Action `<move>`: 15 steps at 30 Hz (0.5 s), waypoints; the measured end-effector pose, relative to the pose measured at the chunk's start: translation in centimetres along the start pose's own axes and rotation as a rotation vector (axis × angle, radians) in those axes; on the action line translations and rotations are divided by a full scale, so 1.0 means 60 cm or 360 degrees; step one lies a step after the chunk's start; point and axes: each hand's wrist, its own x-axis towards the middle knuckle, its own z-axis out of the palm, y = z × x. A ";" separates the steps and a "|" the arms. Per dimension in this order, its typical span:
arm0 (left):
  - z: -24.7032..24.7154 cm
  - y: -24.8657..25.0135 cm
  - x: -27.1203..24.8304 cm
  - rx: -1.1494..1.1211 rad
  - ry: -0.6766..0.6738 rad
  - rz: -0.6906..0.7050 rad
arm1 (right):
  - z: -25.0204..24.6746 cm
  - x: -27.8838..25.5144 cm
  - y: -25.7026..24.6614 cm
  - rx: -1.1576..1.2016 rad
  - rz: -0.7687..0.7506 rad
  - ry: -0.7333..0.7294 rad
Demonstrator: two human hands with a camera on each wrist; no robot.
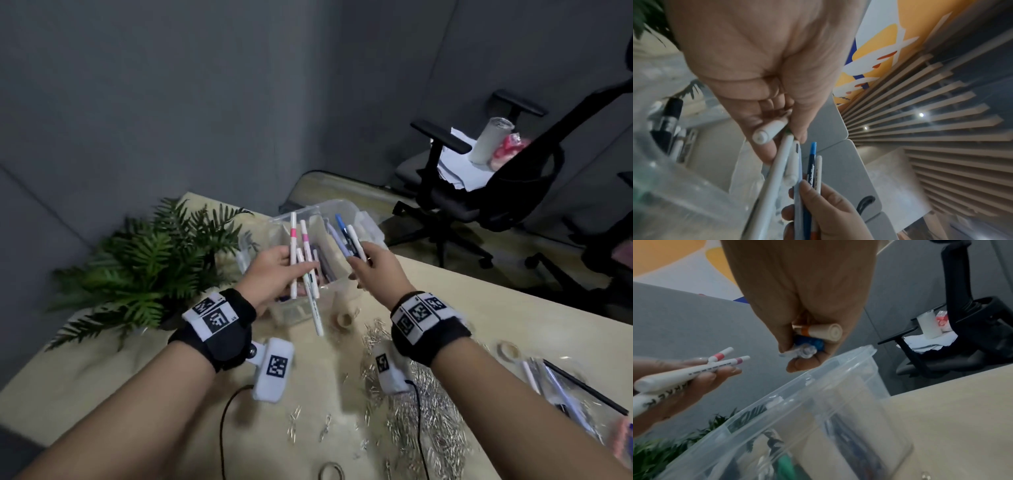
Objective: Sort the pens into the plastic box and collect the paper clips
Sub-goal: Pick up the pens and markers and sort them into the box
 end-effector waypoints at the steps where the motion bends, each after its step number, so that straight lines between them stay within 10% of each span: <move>1: -0.015 0.003 0.003 -0.0009 0.0048 0.0017 | 0.011 0.008 -0.005 0.0005 0.0008 -0.0013; 15: -0.090 0.010 0.050 -0.0025 0.0338 0.0134 | 0.073 0.083 -0.028 -0.0120 0.0106 -0.0002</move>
